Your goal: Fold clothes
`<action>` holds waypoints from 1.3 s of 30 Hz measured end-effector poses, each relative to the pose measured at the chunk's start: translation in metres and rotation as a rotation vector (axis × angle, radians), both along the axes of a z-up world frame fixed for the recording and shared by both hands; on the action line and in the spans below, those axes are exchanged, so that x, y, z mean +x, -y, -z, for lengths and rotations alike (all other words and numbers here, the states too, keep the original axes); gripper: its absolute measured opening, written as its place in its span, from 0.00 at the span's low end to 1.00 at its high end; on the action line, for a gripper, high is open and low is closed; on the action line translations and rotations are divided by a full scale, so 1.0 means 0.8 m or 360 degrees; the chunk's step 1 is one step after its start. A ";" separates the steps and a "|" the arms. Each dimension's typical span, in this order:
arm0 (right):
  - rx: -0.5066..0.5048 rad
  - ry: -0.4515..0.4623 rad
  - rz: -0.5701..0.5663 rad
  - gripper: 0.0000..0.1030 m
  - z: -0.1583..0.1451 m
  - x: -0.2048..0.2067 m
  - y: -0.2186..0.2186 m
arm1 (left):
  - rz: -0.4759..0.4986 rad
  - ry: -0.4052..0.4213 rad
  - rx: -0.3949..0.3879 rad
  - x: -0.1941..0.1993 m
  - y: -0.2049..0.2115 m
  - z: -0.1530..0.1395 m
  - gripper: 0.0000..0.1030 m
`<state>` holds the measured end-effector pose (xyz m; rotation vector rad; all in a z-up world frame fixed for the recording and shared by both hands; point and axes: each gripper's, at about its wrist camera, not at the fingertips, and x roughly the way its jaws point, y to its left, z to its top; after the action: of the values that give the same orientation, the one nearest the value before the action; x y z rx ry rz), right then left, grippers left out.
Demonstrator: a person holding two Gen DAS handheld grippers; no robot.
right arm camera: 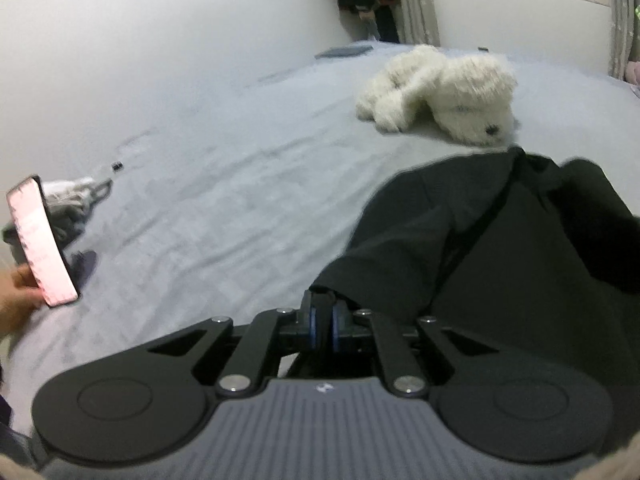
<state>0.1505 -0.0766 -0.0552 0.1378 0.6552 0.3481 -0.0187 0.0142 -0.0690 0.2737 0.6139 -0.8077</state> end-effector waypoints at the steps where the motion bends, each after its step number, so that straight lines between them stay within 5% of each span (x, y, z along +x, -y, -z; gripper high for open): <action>1: 0.0030 0.0012 -0.0012 0.08 -0.004 0.000 -0.002 | -0.0002 0.0004 0.0002 0.000 0.000 0.000 1.00; 4: 0.0125 0.0032 -0.0066 0.08 -0.012 0.001 -0.010 | -0.0009 0.0009 0.0005 -0.001 0.000 0.000 1.00; 8: 0.0051 -0.0096 -0.0181 0.12 -0.001 0.012 -0.024 | -0.0009 -0.0008 -0.0004 0.001 0.000 0.000 1.00; 39: 0.0029 -0.0156 0.0198 0.16 -0.018 -0.126 0.072 | -0.0013 -0.0005 -0.0002 -0.004 0.001 -0.002 1.00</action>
<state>0.0495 -0.1341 -0.0407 0.2129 0.7366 0.2286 -0.0221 0.0132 -0.0670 0.2685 0.6173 -0.8011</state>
